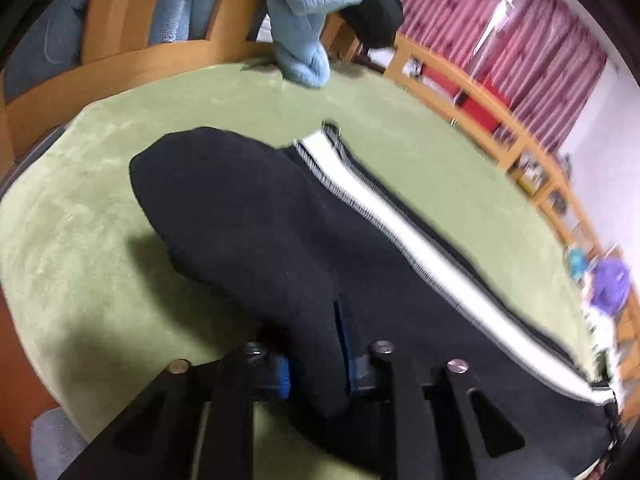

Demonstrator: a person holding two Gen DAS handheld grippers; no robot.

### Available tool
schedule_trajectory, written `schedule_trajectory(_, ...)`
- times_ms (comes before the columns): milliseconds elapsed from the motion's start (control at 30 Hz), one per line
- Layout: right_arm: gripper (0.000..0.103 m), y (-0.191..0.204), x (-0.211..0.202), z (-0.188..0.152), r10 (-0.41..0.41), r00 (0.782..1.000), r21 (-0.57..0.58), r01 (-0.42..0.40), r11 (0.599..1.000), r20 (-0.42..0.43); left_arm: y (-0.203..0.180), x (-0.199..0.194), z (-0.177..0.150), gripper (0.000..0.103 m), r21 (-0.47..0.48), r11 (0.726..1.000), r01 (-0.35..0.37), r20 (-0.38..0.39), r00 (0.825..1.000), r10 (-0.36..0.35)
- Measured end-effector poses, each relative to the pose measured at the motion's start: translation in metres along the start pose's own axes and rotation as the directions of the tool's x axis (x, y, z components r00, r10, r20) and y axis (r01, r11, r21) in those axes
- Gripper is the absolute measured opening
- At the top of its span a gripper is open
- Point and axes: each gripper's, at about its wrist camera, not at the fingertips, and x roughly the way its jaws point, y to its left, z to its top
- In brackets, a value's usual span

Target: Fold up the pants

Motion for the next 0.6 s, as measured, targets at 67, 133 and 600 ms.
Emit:
schedule_trajectory(67, 0.053, -0.014, 0.034, -0.009, -0.081, 0.984, 0.001, 0.082, 0.997, -0.157, 0.008, 0.008, -0.005, 0.059, -0.002, 0.999, -0.035, -0.055, 0.998, 0.035)
schedule_trajectory(133, 0.06, -0.022, 0.04, -0.02, -0.103, 0.976, 0.005, 0.105, 0.994, -0.192, 0.022, 0.004, -0.006, 0.061, -0.031, 1.0, -0.003, -0.077, 0.997, 0.001)
schedule_trajectory(600, 0.072, 0.08, -0.051, -0.082, -0.183, 0.98, -0.248, 0.159, 0.956, -0.078, 0.084, -0.001, 0.011, 0.075, -0.162, 0.978, 0.129, -0.099, 0.984, -0.146)
